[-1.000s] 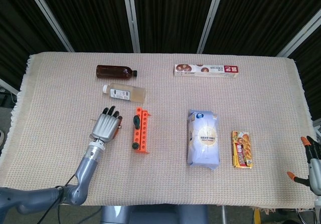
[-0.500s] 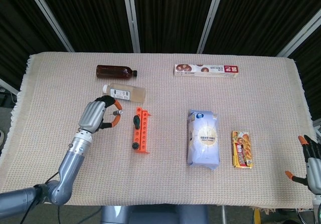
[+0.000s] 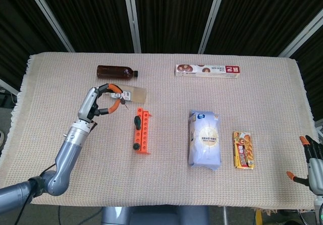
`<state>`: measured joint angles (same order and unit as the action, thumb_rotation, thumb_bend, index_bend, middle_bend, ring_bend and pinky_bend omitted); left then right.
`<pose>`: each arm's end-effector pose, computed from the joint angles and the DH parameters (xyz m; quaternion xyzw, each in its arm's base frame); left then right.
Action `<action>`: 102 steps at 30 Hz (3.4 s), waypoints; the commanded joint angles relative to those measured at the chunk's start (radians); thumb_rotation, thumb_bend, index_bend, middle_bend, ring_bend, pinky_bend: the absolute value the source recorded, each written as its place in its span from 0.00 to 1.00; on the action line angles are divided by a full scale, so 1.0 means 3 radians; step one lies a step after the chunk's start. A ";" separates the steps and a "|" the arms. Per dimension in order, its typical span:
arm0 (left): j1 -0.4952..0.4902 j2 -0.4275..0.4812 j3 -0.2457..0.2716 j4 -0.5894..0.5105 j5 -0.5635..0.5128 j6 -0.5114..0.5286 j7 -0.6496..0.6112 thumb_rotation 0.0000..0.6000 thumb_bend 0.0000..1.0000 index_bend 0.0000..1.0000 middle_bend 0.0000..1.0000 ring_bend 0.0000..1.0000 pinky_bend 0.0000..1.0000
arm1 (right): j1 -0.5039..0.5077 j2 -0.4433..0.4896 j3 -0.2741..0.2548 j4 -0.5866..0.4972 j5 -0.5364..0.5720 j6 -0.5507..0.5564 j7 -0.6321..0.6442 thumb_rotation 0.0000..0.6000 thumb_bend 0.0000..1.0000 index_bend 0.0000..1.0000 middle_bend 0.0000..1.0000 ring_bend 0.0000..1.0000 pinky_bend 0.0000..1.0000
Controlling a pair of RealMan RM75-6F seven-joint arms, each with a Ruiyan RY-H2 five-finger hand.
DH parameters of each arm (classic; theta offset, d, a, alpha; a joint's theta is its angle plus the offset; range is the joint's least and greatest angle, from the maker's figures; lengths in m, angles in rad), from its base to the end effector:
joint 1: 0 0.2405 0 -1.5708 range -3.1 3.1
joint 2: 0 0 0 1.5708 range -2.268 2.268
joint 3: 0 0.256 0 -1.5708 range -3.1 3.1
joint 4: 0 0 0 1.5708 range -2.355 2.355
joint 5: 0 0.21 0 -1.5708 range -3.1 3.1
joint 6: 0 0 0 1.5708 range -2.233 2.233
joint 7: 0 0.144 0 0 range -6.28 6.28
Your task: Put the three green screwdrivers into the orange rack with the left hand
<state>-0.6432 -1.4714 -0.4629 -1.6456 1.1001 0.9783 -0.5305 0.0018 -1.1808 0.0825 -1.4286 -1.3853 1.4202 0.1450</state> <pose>-0.1109 0.3660 0.0550 -0.4122 -0.6401 -0.6208 0.1869 -0.3720 -0.1587 0.1630 0.5278 -0.4501 0.3477 0.6308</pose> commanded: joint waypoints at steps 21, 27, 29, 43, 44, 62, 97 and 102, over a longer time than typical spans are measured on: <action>-0.0237 -0.0180 -0.0047 0.0234 -0.0131 -0.0251 -0.0222 1.00 0.55 0.70 0.38 0.21 0.27 | -0.0022 0.0014 0.0004 0.0005 0.0045 -0.0004 0.0003 1.00 0.00 0.00 0.00 0.00 0.00; -0.0259 -0.0178 -0.0051 0.0244 -0.0162 -0.0254 -0.0193 1.00 0.55 0.70 0.38 0.21 0.27 | -0.0019 0.0006 0.0004 0.0020 0.0057 -0.0024 0.0015 1.00 0.00 0.00 0.00 0.00 0.00; -0.0263 -0.0175 -0.0054 0.0242 -0.0170 -0.0255 -0.0191 1.00 0.55 0.70 0.38 0.21 0.27 | -0.0017 0.0005 0.0004 0.0023 0.0059 -0.0030 0.0014 1.00 0.00 0.00 0.00 0.00 0.00; -0.0308 -0.0210 -0.0037 0.0339 -0.0268 -0.0300 -0.0142 1.00 0.55 0.70 0.38 0.21 0.27 | -0.0009 0.0000 0.0009 0.0021 0.0079 -0.0054 0.0002 1.00 0.00 0.00 0.00 0.00 0.00; -0.0321 -0.0237 -0.0021 0.0381 -0.0300 -0.0329 -0.0137 1.00 0.55 0.70 0.38 0.21 0.27 | -0.0008 -0.0001 0.0009 0.0020 0.0077 -0.0055 -0.0001 1.00 0.00 0.00 0.00 0.00 0.00; -0.0382 -0.0417 0.0067 0.0637 -0.0398 -0.0411 -0.0010 1.00 0.55 0.70 0.38 0.20 0.27 | -0.0004 0.0002 0.0009 0.0000 0.0080 -0.0060 -0.0025 1.00 0.00 0.00 0.00 0.00 0.00; -0.0436 -0.0586 0.0082 0.0843 -0.0473 -0.0490 0.0197 1.00 0.55 0.69 0.37 0.20 0.27 | 0.0005 0.0006 0.0020 0.0002 0.0122 -0.0097 -0.0039 1.00 0.00 0.00 0.00 0.00 0.00; -0.0444 -0.0600 0.0087 0.0864 -0.0493 -0.0517 0.0216 1.00 0.55 0.69 0.37 0.20 0.27 | 0.0008 0.0002 0.0022 0.0004 0.0127 -0.0103 -0.0040 1.00 0.00 0.00 0.00 0.00 0.00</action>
<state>-0.7760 -1.6508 -0.4372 -1.3871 0.9526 0.8240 -0.4665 0.0042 -1.1802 0.0890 -1.4274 -1.3472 1.3892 0.1331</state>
